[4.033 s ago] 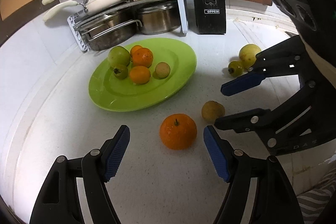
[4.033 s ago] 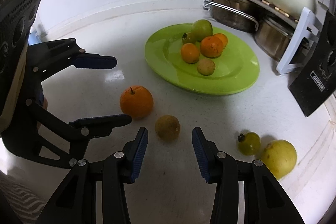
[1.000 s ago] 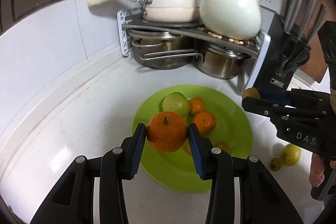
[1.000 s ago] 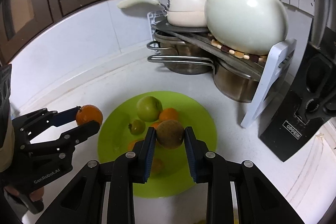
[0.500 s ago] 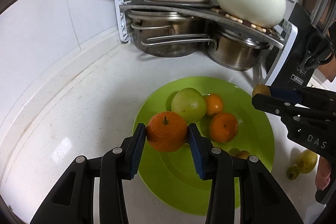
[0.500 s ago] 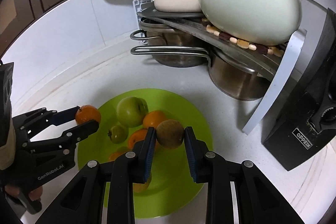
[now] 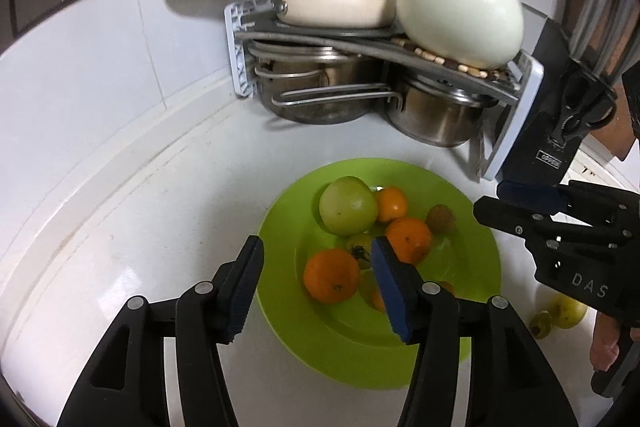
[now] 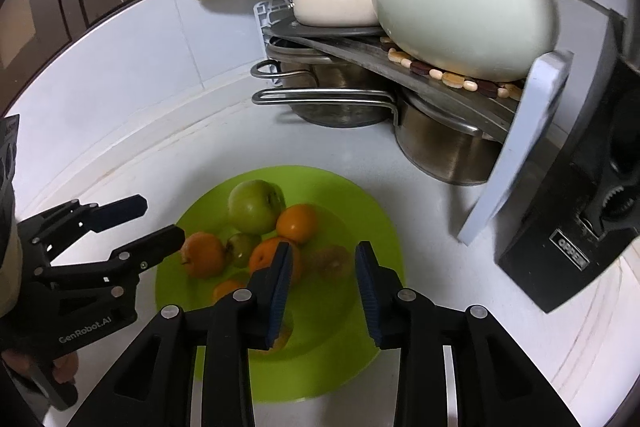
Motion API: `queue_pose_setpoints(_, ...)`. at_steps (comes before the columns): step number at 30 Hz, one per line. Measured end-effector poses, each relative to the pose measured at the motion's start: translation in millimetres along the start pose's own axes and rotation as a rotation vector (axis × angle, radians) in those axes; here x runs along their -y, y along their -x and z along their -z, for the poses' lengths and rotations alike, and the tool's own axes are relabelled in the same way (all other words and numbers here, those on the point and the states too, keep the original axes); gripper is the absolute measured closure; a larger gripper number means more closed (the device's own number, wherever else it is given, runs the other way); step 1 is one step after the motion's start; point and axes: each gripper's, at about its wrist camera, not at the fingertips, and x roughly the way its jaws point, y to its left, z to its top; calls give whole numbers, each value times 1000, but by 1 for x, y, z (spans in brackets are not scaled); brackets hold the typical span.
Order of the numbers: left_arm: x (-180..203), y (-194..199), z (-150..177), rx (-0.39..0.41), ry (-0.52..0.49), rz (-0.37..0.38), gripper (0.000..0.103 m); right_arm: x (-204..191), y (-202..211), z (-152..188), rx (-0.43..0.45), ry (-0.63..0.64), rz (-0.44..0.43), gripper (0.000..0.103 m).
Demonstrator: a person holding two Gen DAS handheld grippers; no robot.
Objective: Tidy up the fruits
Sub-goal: 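Withdraw both tools from the plate toward the tomato and yellow apple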
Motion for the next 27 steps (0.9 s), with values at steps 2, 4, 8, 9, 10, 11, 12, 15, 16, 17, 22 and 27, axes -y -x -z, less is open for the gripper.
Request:
queue_pose_setpoints(2, 3, 10, 2, 18, -12, -12, 46, -2, 11, 5, 18, 6, 4, 67)
queue_pose_setpoints(4, 7, 22, 5, 41, -19, -17, 44, -4, 20, 9, 35, 7, 7, 65)
queue_pose_setpoints(8, 13, 45, 8, 89, -17, -5, 41, -6, 45, 17, 74, 15, 4, 62)
queue_pose_setpoints(9, 15, 50, 8, 101, -19, -5, 40, -6, 50, 19, 82, 18, 7, 60)
queue_pose_setpoints(10, 16, 54, 9, 111, -21, -5, 39, -7, 56, 20, 90, 19, 6, 60)
queue_pose_setpoints(11, 19, 61, 10, 124, -25, -5, 39, -7, 63, 23, 102, 19, 4, 60)
queue_pose_setpoints(12, 21, 65, 12, 132, -26, -2, 37, -7, 69, 25, 112, 19, 3, 59)
queue_pose_setpoints(15, 28, 80, 16, 155, -38, 13, 36, -6, 85, 29, 138, 11, 6, 53)
queue_pose_setpoints(16, 30, 84, 17, 163, -43, 13, 35, -5, 91, 32, 146, 11, 8, 52)
queue_pose_setpoints(17, 32, 89, 18, 172, -51, 13, 34, -4, 95, 34, 151, 11, 11, 51)
queue_pose_setpoints(22, 47, 109, 26, 216, -88, 17, 30, 1, 118, 49, 175, -9, 24, 46)
queue_pose_setpoints(27, 63, 122, 36, 233, -119, 37, 25, 6, 137, 63, 190, -14, 57, 44)
